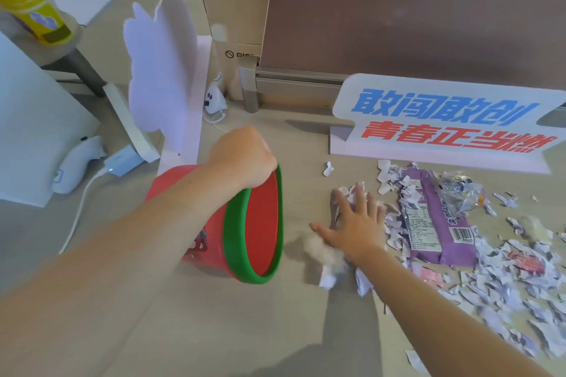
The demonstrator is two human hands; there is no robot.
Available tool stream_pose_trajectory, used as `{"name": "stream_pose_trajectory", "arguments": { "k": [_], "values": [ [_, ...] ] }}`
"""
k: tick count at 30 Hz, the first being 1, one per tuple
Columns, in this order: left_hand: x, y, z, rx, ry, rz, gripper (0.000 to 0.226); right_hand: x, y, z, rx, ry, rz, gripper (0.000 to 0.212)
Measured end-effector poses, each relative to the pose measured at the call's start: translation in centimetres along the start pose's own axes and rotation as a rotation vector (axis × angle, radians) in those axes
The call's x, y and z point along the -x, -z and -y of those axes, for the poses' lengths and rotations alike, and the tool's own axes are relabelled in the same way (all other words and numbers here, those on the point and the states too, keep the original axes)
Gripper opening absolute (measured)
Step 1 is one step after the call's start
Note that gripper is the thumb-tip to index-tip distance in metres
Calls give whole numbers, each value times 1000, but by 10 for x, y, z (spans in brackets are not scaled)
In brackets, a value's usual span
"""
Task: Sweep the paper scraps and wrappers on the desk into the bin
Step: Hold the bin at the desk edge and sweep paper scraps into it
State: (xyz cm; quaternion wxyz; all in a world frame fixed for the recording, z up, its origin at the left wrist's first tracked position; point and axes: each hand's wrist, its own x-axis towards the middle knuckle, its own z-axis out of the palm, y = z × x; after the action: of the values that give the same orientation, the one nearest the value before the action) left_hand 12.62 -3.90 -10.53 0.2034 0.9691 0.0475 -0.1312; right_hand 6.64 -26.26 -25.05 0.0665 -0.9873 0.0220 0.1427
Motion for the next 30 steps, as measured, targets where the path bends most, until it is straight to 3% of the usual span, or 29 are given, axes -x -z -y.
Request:
{"name": "stream_pose_trajectory", "arguments": {
  "k": [8,11,14,18,22,23,25,27,30],
  "values": [
    [4,-3,-2,0,6,-14,15,17,-18,-2,-78,178,-447,30],
    [6,-2,-3,8,9,-3,17,16,-13,1,-73,264,-412,20],
    [13,3,-6,59,10,20,18,10,4,1,-208,121,-215,26],
    [26,15,-12,156,-11,49,16,15,52,15,-739,-205,-139,26],
    [48,25,-14,259,-2,44,8,50,108,75,-1402,-197,-177,33],
    [54,27,-14,273,1,36,4,57,115,90,-1565,-210,-125,33],
    [67,30,-12,297,2,18,20,74,126,116,-1770,-235,38,25],
    [78,30,-8,315,-6,8,21,82,118,135,-1660,-162,164,20],
    [90,33,3,349,2,-6,9,85,88,145,-1021,173,187,35]
  ]
}}
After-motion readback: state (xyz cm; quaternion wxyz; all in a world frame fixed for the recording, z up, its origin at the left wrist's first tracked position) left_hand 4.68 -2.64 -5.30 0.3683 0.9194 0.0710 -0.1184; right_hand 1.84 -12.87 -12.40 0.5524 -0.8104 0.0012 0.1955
